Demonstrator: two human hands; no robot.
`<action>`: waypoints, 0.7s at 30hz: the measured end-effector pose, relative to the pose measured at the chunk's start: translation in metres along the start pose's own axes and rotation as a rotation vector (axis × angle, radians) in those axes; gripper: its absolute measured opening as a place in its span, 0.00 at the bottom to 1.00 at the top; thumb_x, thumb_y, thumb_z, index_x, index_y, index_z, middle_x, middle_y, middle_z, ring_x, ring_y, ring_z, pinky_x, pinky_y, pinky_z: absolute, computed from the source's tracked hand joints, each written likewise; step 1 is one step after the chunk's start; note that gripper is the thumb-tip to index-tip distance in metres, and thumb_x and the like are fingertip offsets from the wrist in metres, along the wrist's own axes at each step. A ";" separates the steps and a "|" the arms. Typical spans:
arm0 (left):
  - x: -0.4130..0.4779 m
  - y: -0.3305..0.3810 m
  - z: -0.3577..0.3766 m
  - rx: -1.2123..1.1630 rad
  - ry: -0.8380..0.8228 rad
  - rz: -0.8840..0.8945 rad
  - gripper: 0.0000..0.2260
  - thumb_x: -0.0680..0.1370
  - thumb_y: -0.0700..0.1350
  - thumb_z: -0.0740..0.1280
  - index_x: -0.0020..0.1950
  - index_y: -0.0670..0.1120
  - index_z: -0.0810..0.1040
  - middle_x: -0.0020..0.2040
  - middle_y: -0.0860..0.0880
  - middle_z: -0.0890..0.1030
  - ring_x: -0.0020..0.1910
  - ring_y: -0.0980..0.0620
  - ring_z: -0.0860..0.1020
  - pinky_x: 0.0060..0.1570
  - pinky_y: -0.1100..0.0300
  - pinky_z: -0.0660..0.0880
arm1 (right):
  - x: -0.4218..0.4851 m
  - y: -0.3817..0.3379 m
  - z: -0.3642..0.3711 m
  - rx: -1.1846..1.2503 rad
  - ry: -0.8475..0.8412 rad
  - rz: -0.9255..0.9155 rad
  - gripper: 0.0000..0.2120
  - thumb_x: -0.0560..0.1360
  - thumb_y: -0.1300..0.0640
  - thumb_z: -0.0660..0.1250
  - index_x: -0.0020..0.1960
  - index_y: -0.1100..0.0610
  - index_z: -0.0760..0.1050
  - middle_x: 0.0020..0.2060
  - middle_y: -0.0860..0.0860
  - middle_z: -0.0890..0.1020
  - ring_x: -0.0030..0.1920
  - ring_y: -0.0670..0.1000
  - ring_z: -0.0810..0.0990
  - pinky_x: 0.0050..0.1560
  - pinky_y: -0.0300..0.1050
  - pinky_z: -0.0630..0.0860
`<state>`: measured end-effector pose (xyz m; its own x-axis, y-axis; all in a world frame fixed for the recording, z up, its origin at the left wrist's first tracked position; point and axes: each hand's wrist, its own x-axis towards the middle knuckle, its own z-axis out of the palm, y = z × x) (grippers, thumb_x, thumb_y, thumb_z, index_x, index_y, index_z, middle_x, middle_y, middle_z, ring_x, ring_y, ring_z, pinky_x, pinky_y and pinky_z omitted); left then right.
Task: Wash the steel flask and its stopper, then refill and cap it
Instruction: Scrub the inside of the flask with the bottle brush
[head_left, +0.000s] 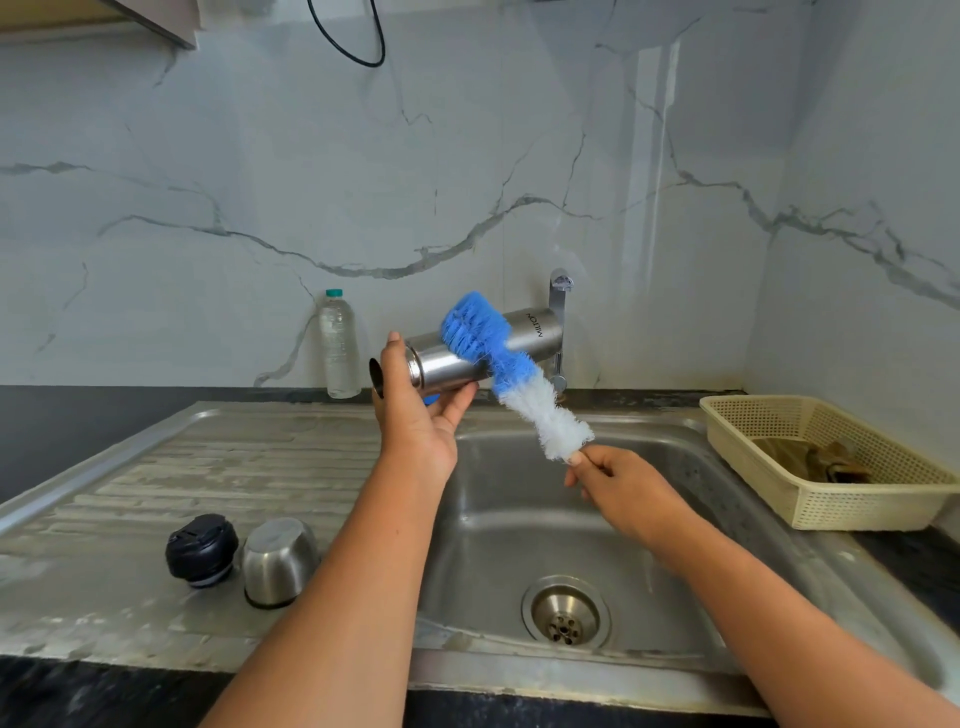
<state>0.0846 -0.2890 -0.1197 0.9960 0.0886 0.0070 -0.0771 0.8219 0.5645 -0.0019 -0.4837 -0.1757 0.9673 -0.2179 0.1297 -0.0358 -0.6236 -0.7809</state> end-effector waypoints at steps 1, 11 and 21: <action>-0.002 0.001 0.002 -0.006 -0.013 -0.011 0.27 0.75 0.59 0.76 0.68 0.49 0.76 0.65 0.41 0.79 0.57 0.40 0.84 0.51 0.42 0.85 | 0.000 0.001 0.000 0.008 0.009 -0.013 0.16 0.85 0.45 0.58 0.47 0.49 0.80 0.40 0.52 0.81 0.36 0.47 0.75 0.38 0.42 0.72; -0.011 0.001 0.003 0.090 -0.175 -0.105 0.31 0.74 0.72 0.68 0.66 0.51 0.80 0.53 0.44 0.88 0.54 0.38 0.86 0.57 0.41 0.83 | 0.003 0.004 -0.013 0.031 0.159 -0.192 0.10 0.84 0.49 0.62 0.52 0.45 0.83 0.82 0.48 0.58 0.78 0.50 0.63 0.71 0.43 0.62; -0.016 -0.005 0.005 0.273 -0.132 -0.205 0.35 0.70 0.79 0.64 0.66 0.57 0.79 0.60 0.50 0.86 0.48 0.40 0.88 0.46 0.47 0.84 | 0.005 0.006 -0.018 0.100 0.296 -0.387 0.11 0.84 0.54 0.63 0.47 0.50 0.83 0.64 0.39 0.73 0.58 0.35 0.75 0.48 0.23 0.69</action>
<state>0.0693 -0.2975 -0.1190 0.9881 -0.1502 -0.0323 0.1212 0.6333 0.7644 -0.0022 -0.5022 -0.1686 0.7919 -0.1971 0.5780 0.3500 -0.6293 -0.6939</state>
